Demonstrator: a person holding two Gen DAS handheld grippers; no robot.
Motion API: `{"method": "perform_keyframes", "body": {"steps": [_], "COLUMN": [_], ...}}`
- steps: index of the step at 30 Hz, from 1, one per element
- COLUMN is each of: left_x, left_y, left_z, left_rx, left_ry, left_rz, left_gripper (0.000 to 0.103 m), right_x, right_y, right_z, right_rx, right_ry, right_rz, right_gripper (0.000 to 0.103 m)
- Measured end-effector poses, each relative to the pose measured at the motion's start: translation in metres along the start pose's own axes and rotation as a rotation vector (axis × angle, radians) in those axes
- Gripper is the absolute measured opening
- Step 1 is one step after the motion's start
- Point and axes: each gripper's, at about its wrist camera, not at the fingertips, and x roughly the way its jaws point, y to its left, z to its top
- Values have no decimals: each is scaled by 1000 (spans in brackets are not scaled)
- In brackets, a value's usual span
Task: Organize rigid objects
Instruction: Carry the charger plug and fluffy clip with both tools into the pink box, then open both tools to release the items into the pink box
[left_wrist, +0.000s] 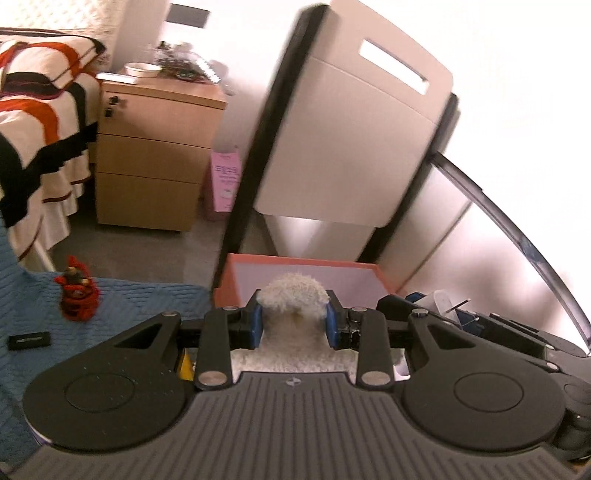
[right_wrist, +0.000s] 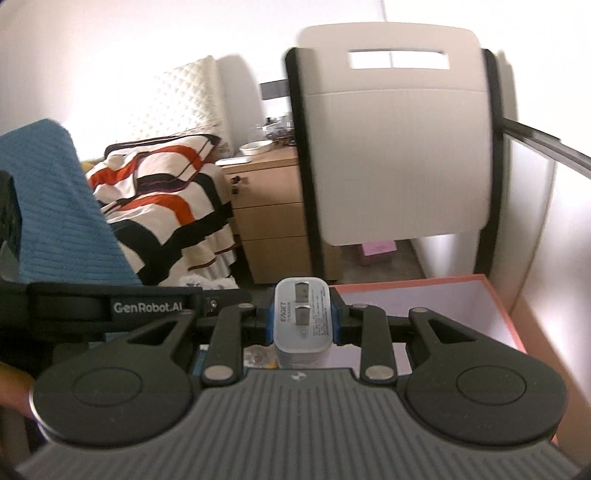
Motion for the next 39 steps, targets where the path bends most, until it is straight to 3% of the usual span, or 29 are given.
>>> {"method": "perform_keyframes", "body": {"steps": [8, 13, 24, 27, 31, 39], "left_x": [49, 87, 175, 186, 189, 171], "left_y": [-40, -60, -94, -95, -88, -74], "left_z": [-9, -22, -54, -59, -58, -54], "left_rx": [37, 59, 97, 108, 84, 73], "left_ry": [64, 123, 292, 308, 305, 269], "left_rz": [-23, -36, -48, -28, -9, 14], "left_gripper": [37, 37, 38, 39, 54, 55], "right_x": [-2, 4, 39, 43, 42, 35], "right_y": [-58, -88, -144, -152, -160, -158], "right_z": [-11, -22, -62, -72, -79, -81], "right_rx": [76, 80, 188, 212, 255, 240], "right_ry": [15, 58, 236, 269, 281, 271], "right_rz": [-84, -122, -172, -181, -184, -200], "right_gripper": [30, 22, 19, 19, 19, 19]}}
